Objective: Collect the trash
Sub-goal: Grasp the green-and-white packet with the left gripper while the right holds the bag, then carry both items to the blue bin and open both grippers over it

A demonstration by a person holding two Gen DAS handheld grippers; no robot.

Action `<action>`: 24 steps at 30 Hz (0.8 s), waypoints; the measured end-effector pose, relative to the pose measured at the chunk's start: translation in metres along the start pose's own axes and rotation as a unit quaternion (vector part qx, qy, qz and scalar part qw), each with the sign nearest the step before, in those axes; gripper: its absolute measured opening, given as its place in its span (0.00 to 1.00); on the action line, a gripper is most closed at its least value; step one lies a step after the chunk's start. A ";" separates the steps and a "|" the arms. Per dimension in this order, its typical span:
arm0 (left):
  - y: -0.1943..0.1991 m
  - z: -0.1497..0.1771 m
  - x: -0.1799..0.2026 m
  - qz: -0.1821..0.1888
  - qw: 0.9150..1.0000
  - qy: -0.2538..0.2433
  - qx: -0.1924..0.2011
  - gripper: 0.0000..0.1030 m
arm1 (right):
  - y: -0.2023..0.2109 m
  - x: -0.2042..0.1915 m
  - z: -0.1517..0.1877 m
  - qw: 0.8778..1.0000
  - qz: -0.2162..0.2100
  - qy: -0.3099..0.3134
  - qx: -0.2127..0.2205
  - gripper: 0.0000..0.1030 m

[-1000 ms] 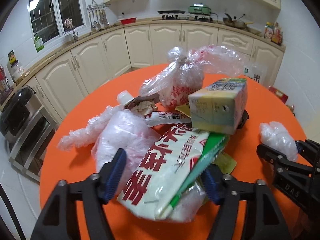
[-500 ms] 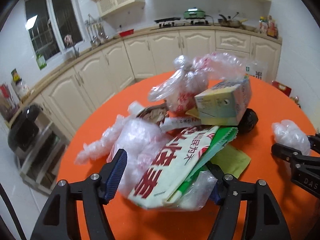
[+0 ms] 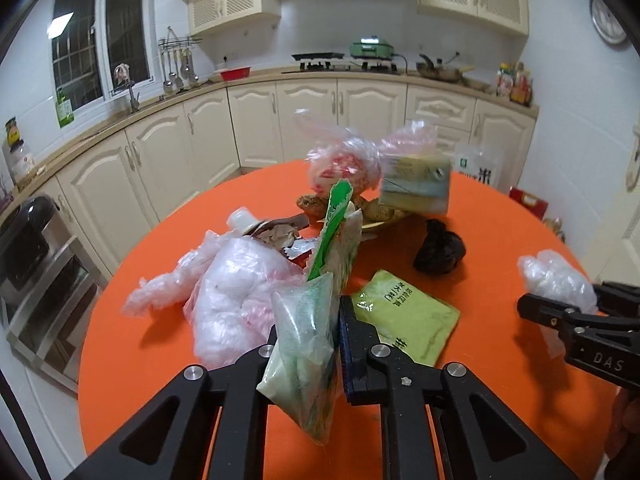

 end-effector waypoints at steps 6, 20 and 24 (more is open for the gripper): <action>0.051 0.033 -0.016 0.007 0.999 0.020 0.037 0.09 | 0.018 0.000 0.010 1.000 -0.009 -0.001 0.012 0.38; 0.184 0.117 0.000 0.065 0.992 -0.002 0.111 0.09 | 0.099 0.003 0.036 0.996 -0.040 -0.006 0.077 0.38; 0.207 0.131 0.014 0.095 0.988 -0.024 0.120 0.10 | 0.128 0.024 0.046 0.994 -0.037 -0.021 0.102 0.38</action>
Point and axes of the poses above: each gripper's, at about its wrist camera, not at the fingertips, and y roughly against the way its jaws point, x to its right, z to its underside, the point moved 2 cm from there along -y, roughly the way its jaws point, and after that the axes turned 7 degrees about -x, right-handed, at the moved point
